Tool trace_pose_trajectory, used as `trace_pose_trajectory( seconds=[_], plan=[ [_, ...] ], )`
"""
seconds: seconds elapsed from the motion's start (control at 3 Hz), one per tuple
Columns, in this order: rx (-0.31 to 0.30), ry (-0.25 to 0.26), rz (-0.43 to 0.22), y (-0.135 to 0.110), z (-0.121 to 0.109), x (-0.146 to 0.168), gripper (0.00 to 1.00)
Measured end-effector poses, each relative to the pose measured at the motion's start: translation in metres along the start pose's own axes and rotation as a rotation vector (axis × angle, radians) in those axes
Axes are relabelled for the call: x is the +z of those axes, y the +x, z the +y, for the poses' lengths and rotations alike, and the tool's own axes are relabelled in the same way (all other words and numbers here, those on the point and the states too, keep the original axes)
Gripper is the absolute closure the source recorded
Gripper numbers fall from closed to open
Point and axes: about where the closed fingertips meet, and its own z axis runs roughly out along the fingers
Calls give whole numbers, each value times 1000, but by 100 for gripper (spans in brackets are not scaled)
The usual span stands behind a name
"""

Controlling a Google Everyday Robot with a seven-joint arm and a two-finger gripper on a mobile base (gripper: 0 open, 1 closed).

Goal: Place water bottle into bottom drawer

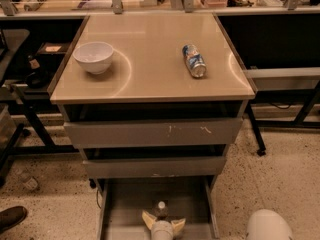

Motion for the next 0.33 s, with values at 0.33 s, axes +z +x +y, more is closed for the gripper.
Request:
trace_pose_trajectory(
  seconds=[0.33],
  plan=[
    [0,0,0,0,0,0,0]
  ],
)
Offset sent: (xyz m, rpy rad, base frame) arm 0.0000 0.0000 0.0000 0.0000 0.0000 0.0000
